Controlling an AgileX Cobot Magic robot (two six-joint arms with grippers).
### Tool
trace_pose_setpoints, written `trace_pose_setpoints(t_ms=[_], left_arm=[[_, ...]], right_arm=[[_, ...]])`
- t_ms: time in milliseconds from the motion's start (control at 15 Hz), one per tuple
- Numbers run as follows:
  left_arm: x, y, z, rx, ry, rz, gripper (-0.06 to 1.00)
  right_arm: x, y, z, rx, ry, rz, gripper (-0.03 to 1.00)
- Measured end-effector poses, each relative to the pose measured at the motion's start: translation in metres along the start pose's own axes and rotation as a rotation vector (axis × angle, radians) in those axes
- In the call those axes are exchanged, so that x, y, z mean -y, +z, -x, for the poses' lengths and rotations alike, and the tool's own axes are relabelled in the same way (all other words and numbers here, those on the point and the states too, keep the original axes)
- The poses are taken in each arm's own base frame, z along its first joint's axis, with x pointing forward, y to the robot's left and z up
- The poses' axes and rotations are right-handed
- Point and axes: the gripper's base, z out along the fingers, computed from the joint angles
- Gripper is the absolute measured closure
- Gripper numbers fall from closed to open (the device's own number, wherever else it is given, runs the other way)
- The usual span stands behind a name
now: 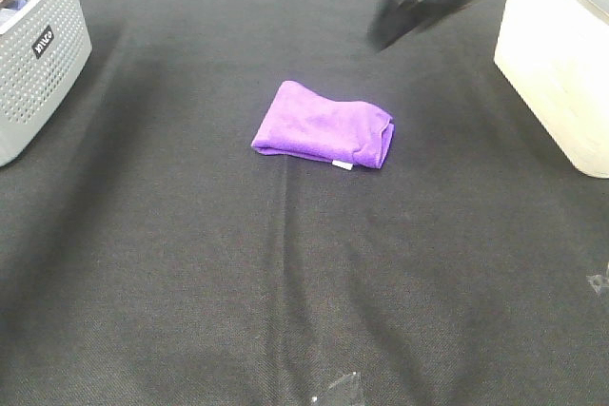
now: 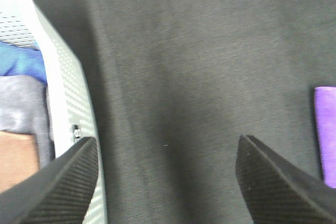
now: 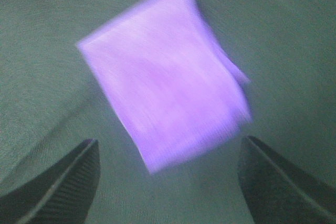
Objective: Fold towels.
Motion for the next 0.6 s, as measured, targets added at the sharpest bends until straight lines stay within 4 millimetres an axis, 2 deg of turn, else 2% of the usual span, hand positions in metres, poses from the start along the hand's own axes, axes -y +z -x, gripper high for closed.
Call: trace_pose_setpoints(t_ms=[200,267,333,400,600], left_arm=[[-0.018,-0.039,-0.012,-0.025,-0.04,0.033,0.25],[-0.019,-0.054,-0.018,-0.034,-0.048,0.037,0.25],[-0.018,-0.069,-0.026,-0.044,-0.054,0.04,0.25],[-0.012,-0.1,-0.037,-0.042,-0.053,0.046,0.25],[0.003,-0.156,-0.071,-0.038,-0.055,0.046,0.25]], right_arm=[[0.048,-0.082,-0.026,-0.001,0.312,-0.087,0.25],[0.058,-0.107,-0.039,0.008,0.376,-0.124,0.25],[0.058,-0.145,-0.059,0.036,0.444,-0.175,0.25],[0.046,-0.167,-0.069,0.057,0.451,-0.204,0.25],[-0.008,-0.204,-0.11,0.076,0.448,-0.227,0.25]])
